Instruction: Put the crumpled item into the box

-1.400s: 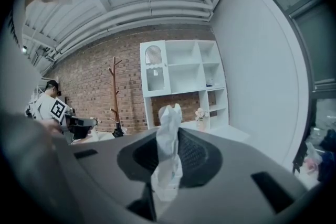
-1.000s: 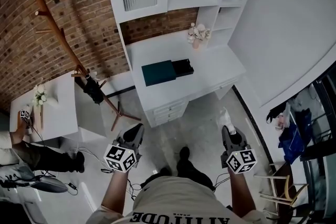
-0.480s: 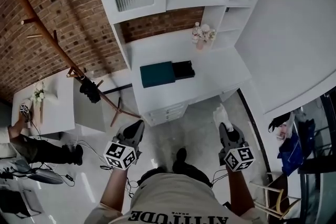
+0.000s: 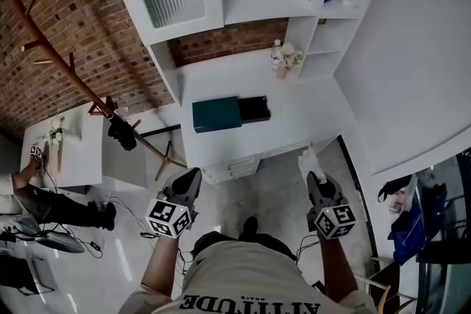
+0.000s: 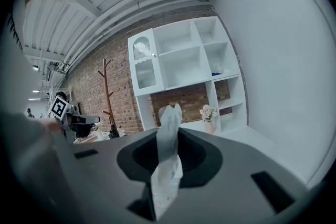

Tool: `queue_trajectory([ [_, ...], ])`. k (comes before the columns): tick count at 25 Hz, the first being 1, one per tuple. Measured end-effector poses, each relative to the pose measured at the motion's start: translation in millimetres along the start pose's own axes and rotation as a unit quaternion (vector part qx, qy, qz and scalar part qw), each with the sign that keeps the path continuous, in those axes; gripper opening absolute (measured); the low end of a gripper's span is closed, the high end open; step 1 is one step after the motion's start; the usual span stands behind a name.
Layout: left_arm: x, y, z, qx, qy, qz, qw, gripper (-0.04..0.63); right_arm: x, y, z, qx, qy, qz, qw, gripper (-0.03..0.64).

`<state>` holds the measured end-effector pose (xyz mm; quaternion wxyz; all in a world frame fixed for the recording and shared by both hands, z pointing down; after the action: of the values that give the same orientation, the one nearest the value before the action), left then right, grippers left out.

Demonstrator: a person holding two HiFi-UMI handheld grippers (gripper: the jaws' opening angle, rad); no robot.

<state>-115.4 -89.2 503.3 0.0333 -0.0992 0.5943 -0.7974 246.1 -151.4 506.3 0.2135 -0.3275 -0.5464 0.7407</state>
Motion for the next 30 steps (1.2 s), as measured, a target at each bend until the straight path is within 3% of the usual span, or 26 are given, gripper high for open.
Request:
queue_trajectory([
  [15,-1,5,63,0.018,0.001,0.005,0.9998,0.026,-44,4,42,0.033,0.025,0.004,0.999,0.074],
  [20,16,9,87,0.012,0.0,0.045,0.9989,0.026,-45,0,74,0.048,0.03,0.013,0.998,0.072],
  [30,81,25,154,0.008,-0.016,0.064,0.9978,0.026,-52,7,151,0.062,0.01,0.03,0.998,0.074],
])
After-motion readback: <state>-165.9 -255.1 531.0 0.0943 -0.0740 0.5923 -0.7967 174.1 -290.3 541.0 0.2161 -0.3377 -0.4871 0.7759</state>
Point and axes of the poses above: the fingertips, and each gripper's own axes: z forward along the fingers, x to its left, y out of its top, the point moved 4 cm from there along -z, backward along the fingers, and after that the axes turned 10 degrees about y, right-handed, at the moved point
